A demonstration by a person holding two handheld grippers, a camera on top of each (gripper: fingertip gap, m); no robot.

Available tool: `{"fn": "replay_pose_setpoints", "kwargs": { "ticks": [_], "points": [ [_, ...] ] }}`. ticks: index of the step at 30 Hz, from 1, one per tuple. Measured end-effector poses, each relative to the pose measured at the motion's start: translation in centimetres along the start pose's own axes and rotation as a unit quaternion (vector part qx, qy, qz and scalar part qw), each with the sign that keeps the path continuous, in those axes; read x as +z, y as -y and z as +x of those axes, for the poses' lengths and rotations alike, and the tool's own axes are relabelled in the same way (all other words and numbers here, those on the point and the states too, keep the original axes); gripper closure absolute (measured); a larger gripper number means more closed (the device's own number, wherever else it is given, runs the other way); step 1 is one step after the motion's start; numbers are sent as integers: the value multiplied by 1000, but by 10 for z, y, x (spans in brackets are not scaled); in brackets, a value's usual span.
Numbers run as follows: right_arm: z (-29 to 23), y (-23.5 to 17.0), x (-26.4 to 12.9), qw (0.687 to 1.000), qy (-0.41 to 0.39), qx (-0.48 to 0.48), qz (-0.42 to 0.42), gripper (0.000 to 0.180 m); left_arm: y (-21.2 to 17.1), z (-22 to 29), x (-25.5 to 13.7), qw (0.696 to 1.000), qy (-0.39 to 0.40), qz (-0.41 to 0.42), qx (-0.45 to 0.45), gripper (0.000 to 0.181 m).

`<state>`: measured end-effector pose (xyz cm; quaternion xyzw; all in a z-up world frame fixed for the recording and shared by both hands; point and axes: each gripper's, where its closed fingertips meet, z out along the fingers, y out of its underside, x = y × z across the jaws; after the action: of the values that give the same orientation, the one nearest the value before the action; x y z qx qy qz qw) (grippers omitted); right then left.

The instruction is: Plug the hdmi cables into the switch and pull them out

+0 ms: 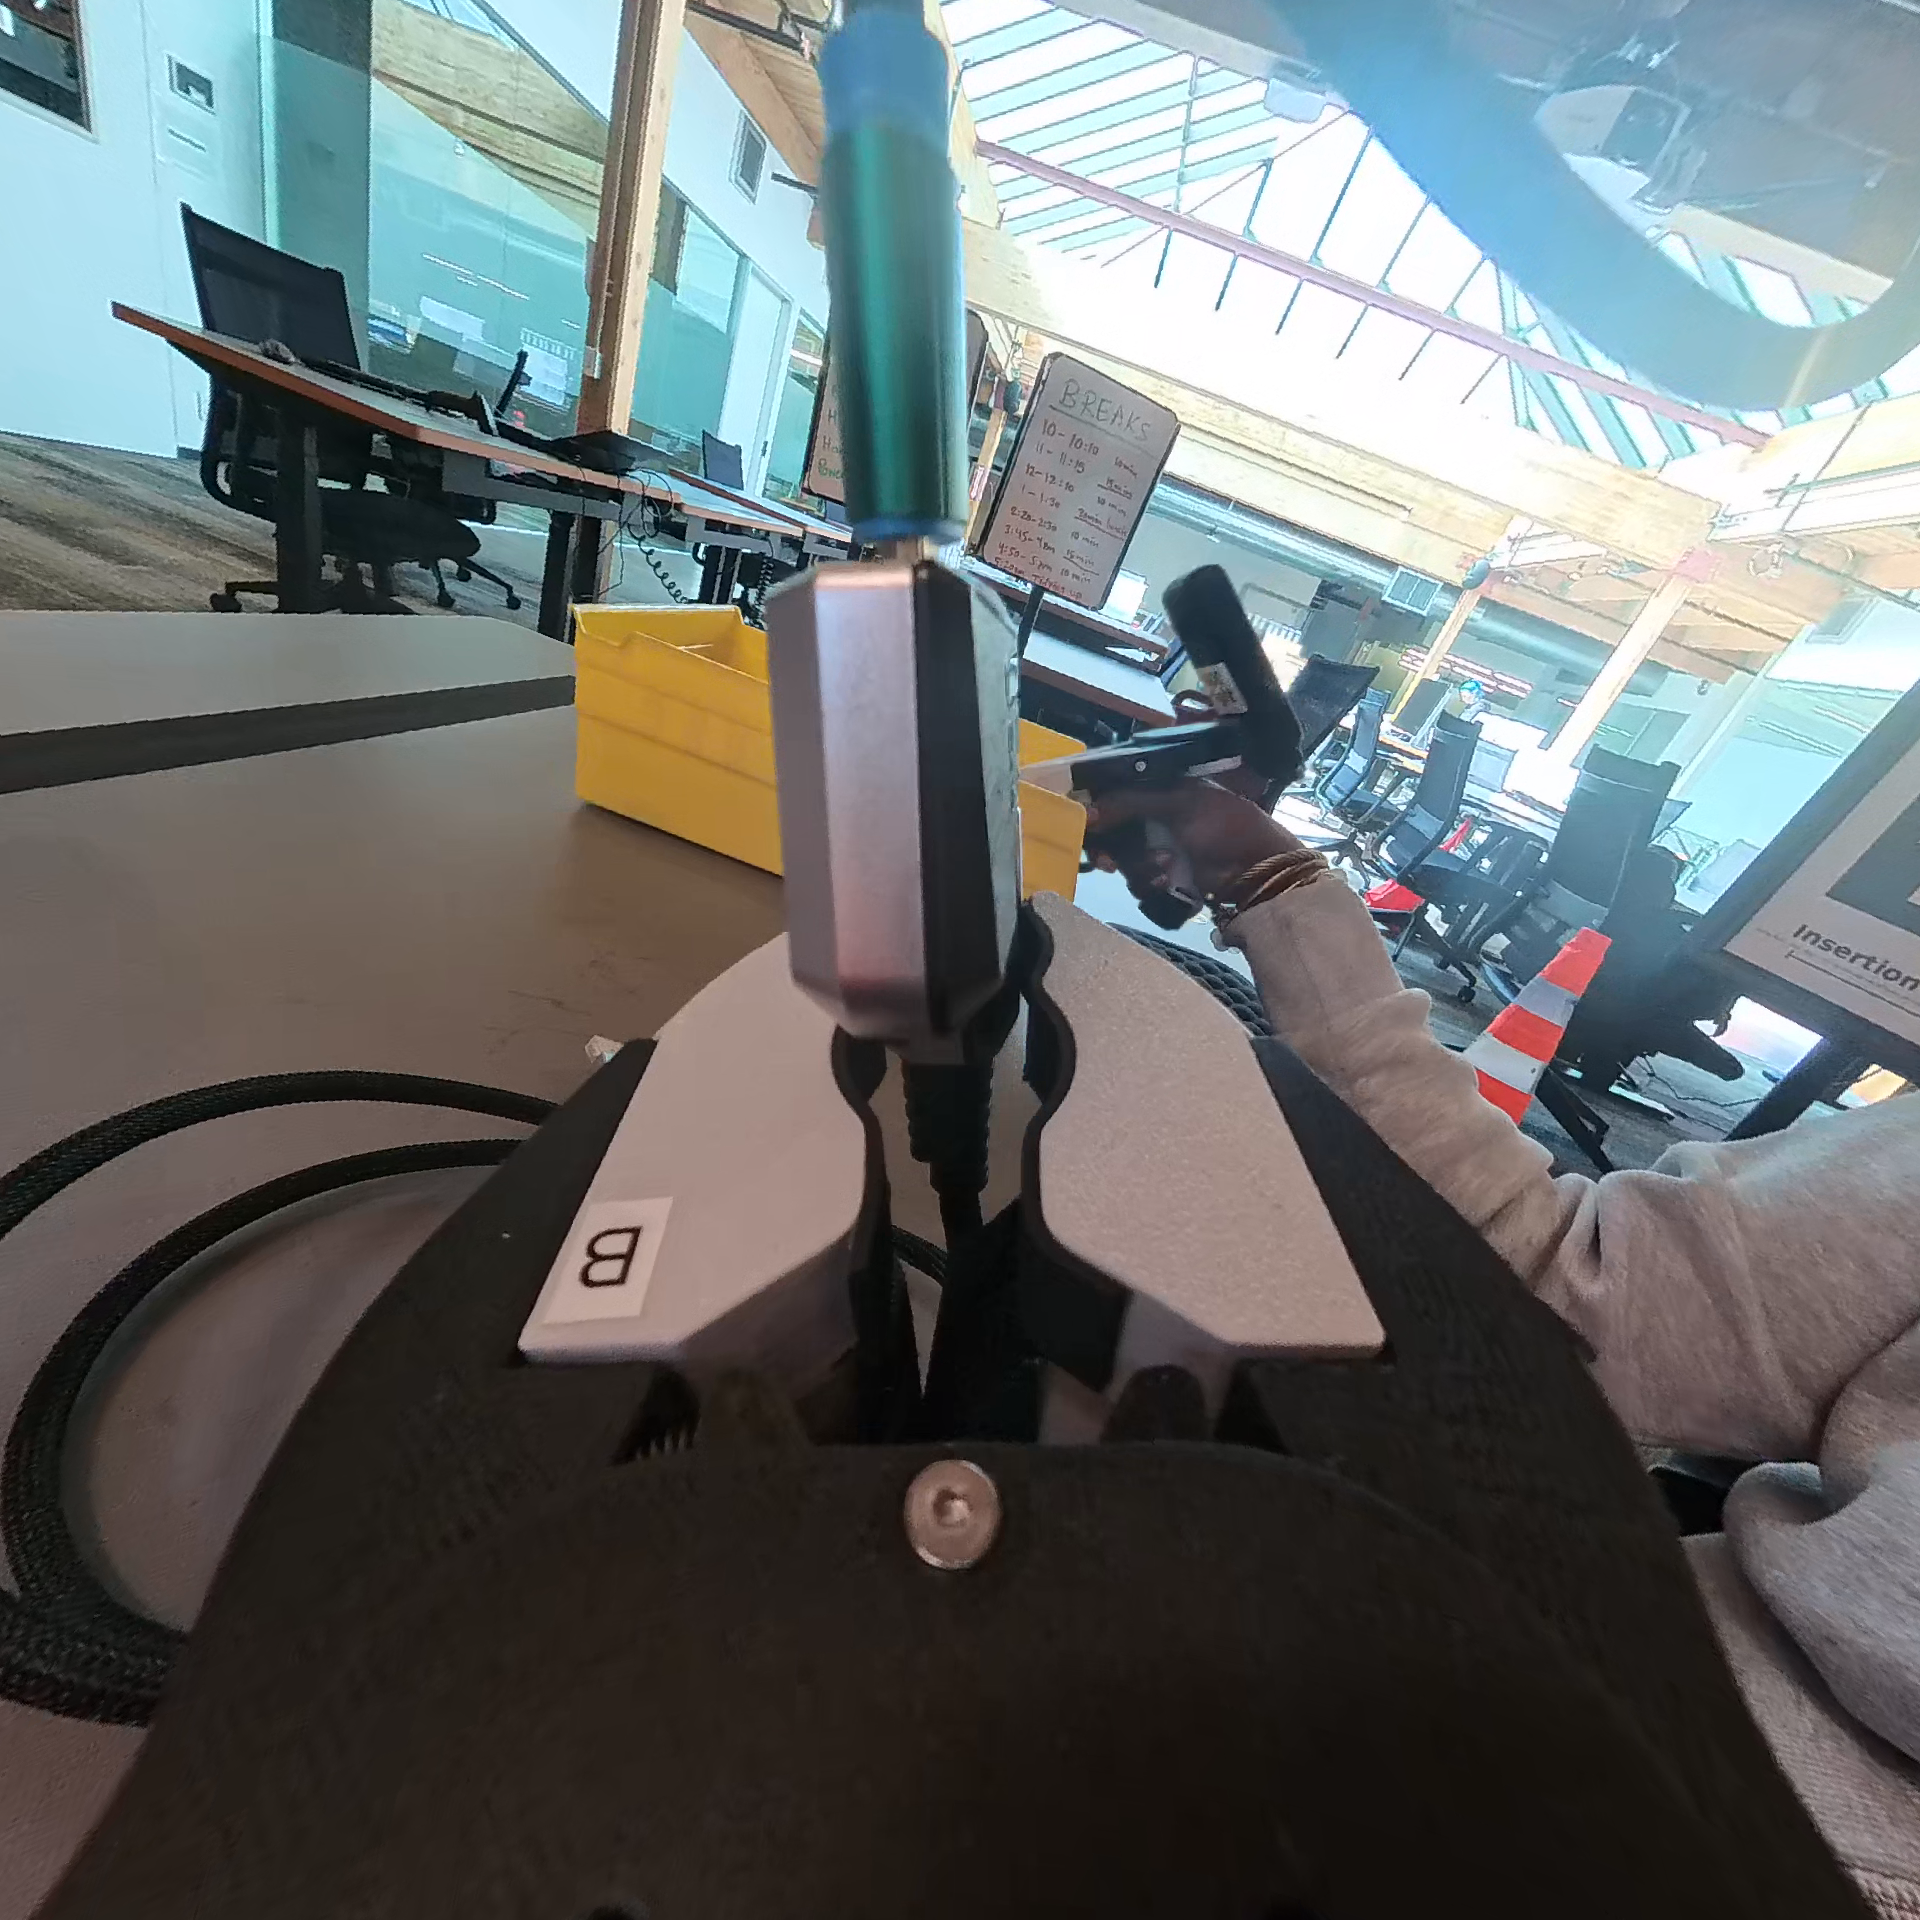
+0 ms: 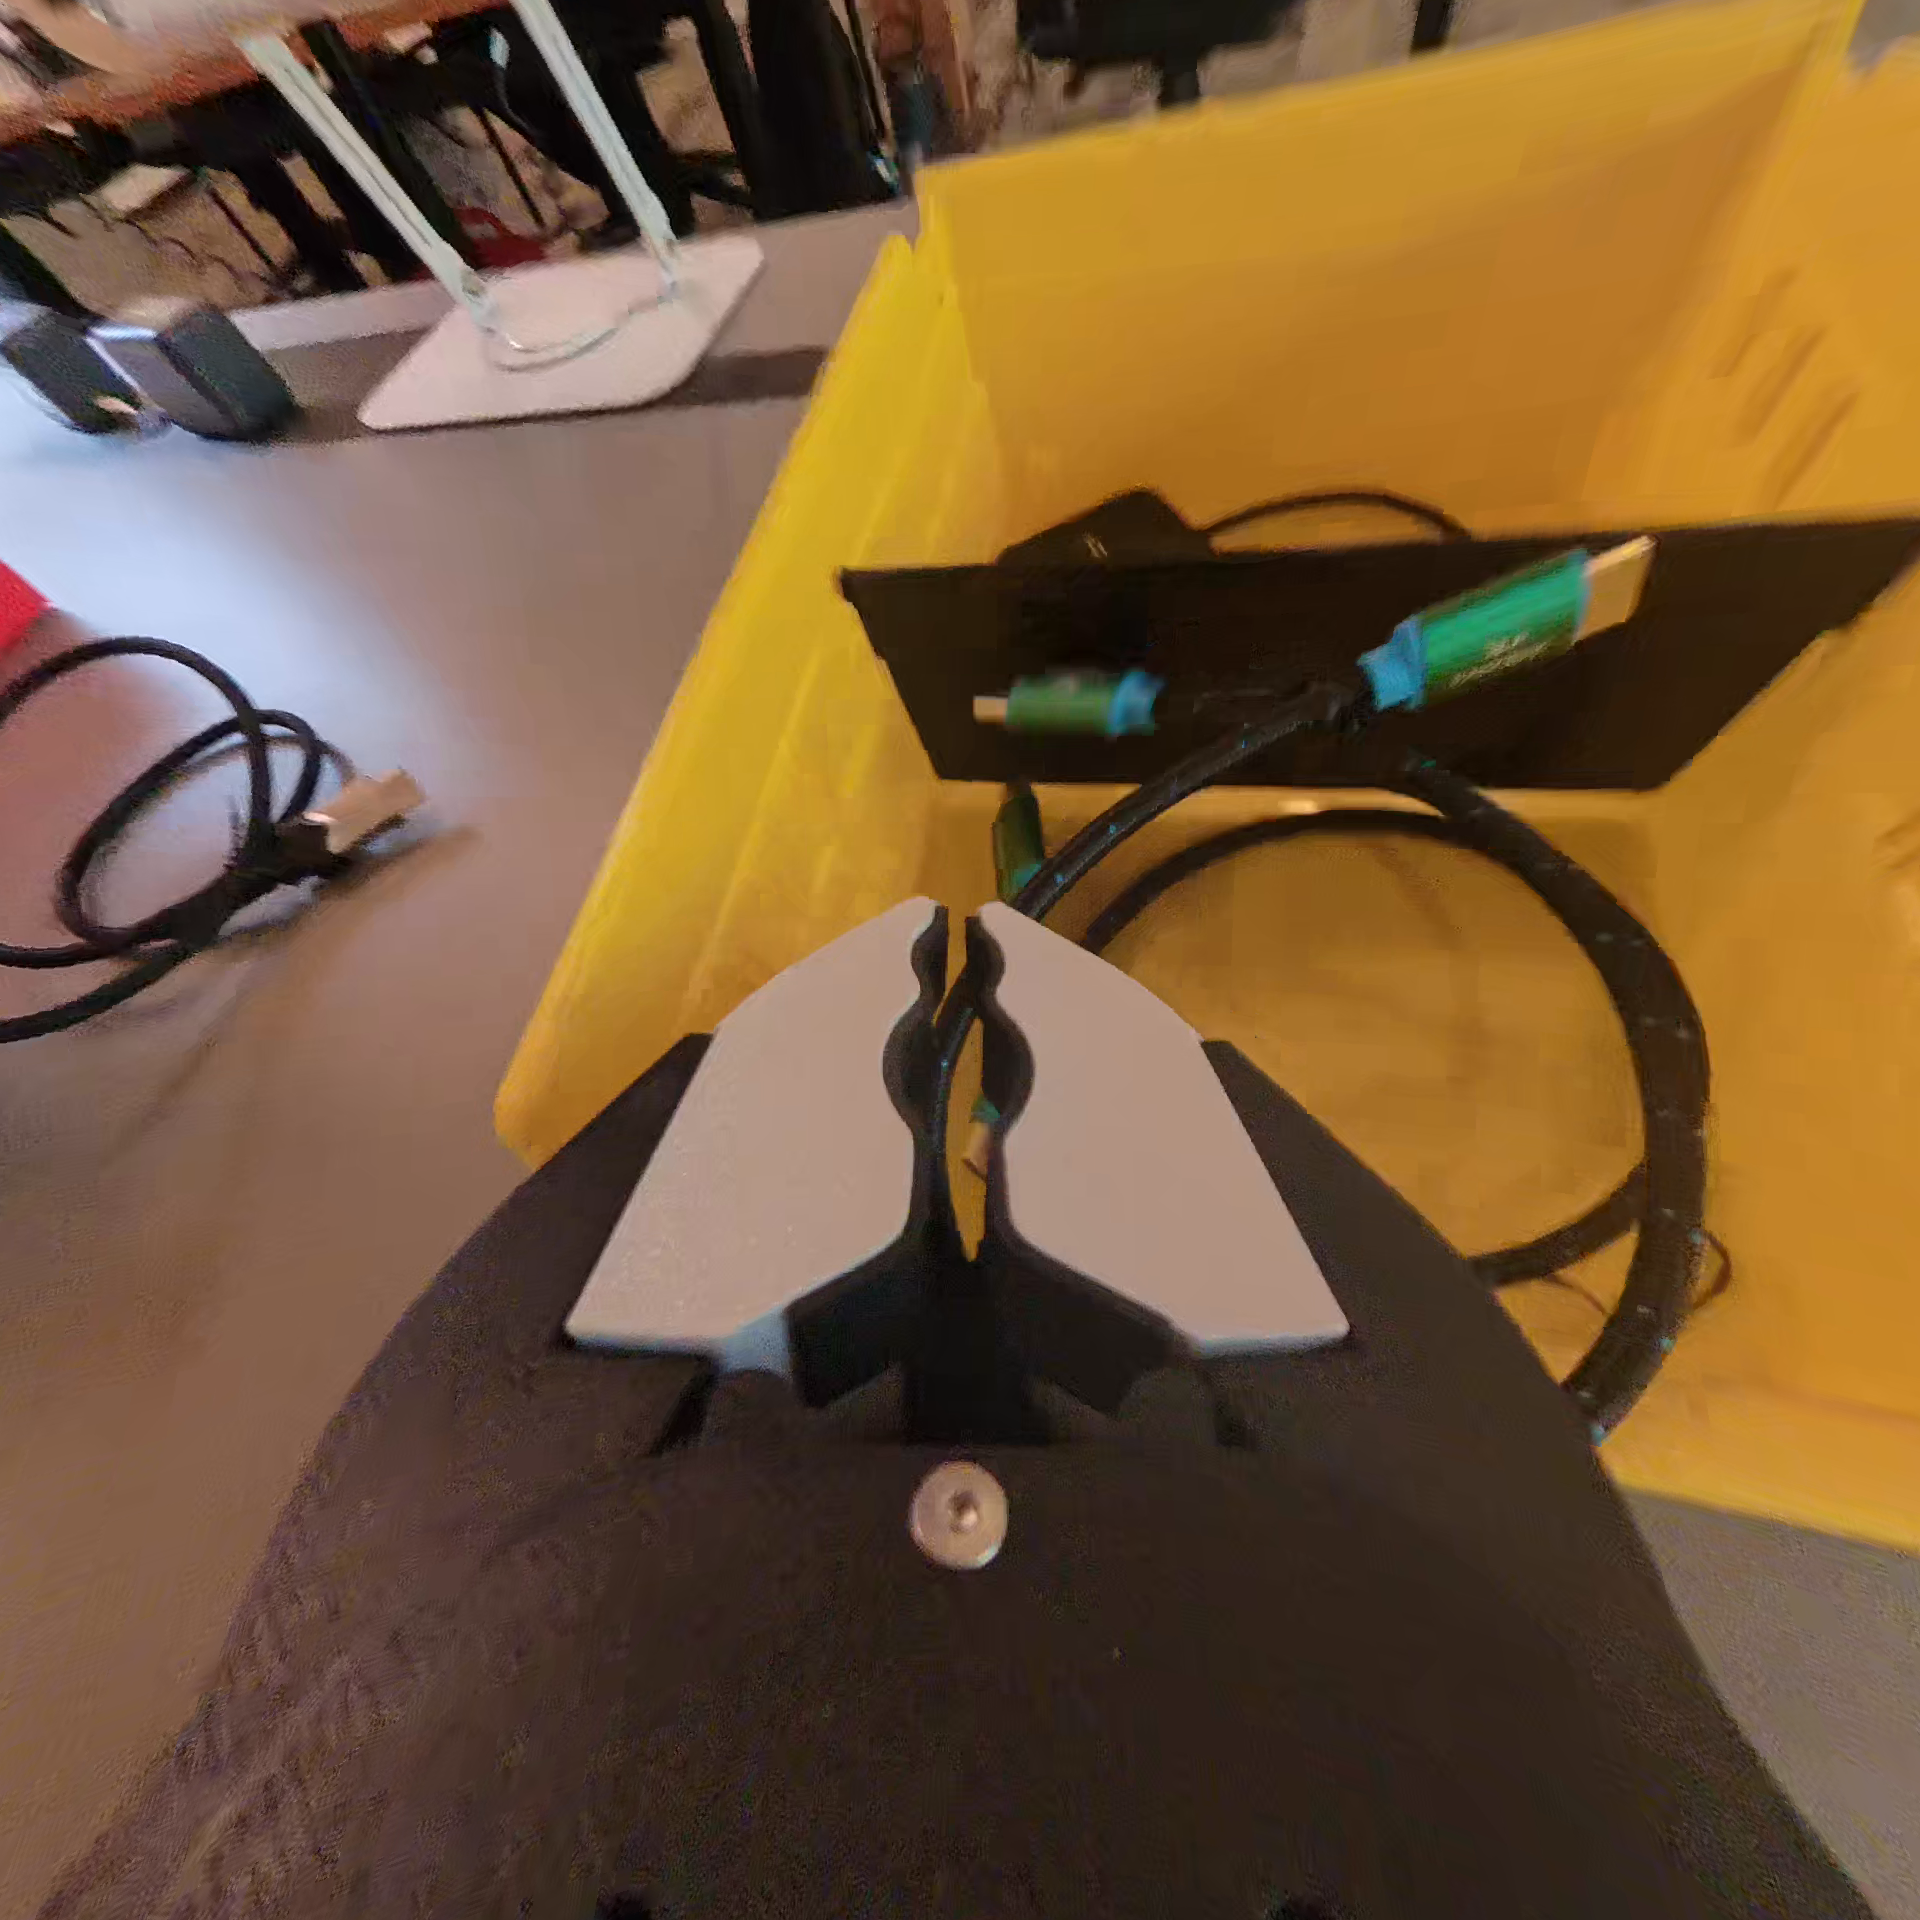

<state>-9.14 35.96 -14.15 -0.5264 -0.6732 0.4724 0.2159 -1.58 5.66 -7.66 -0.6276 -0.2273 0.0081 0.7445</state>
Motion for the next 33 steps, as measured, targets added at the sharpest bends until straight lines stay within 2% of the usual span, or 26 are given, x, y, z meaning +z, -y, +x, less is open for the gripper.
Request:
{"fn": "replay_pose_setpoints", "kwargs": {
  "ticks": [1, 4, 6, 8, 12, 14, 15, 17, 20, 22, 25, 27, 31, 33],
  "points": [
    [5, -5, 0, 1000, -8, 9, -14, 175, 0, 0, 0, 1000, 0, -1, 1, 159],
    [12, -7, 1, 998, -48, -7, -30, 176, 0, 0, 0, 1000, 1, -1, 0, 159],
    [15, -16, 7, 994, -70, -33, -73, 171, 0, -1, 0, 1000, 1, 1, -2, 159],
    [22, -13, 9, 989, -108, -69, -75, 166, 1, -1, -1, 1000, 2, 3, -2, 159],
    [27, 37, -30, 977, -172, -77, 100, 156, 0, -1, -1, 1000, 1, 1, 0, 159],
    [21, 50, -55, 973, -161, -39, 163, 156, 0, 0, 0, 1000, 1, 0, 0, 159],
    [17, 48, -62, 975, -145, -19, 169, 159, 0, 0, 0, 1000, 1, 0, 0, 159],
    [14, 28, -67, 985, -127, 14, 120, 161, 0, 0, 0, 1000, 0, 0, -2, 159],
    [28, -19, -62, 986, -168, 15, -9, 164, -1, 0, 0, 1000, -1, -2, 0, 159],
    [35, -36, -52, 984, -174, 12, -49, 165, -2, 1, 1, 1000, -2, -4, 1, 159],
    [34, -39, -32, 990, -134, 33, -37, 167, -3, 0, 1, 1000, 1, -6, 3, 159],
    [35, -33, -31, 990, -139, 23, -17, 159, -3, 0, 0, 1000, 2, -5, 2, 159],
    [37, 0, -66, 979, -179, 5, 98, 145, -3, 0, 1, 1000, 0, -5, -1, 159],
    [41, -6, -80, 979, -189, 14, 78, 137, -3, 1, 1, 1000, -1, -7, 2, 159]
  ]
}}
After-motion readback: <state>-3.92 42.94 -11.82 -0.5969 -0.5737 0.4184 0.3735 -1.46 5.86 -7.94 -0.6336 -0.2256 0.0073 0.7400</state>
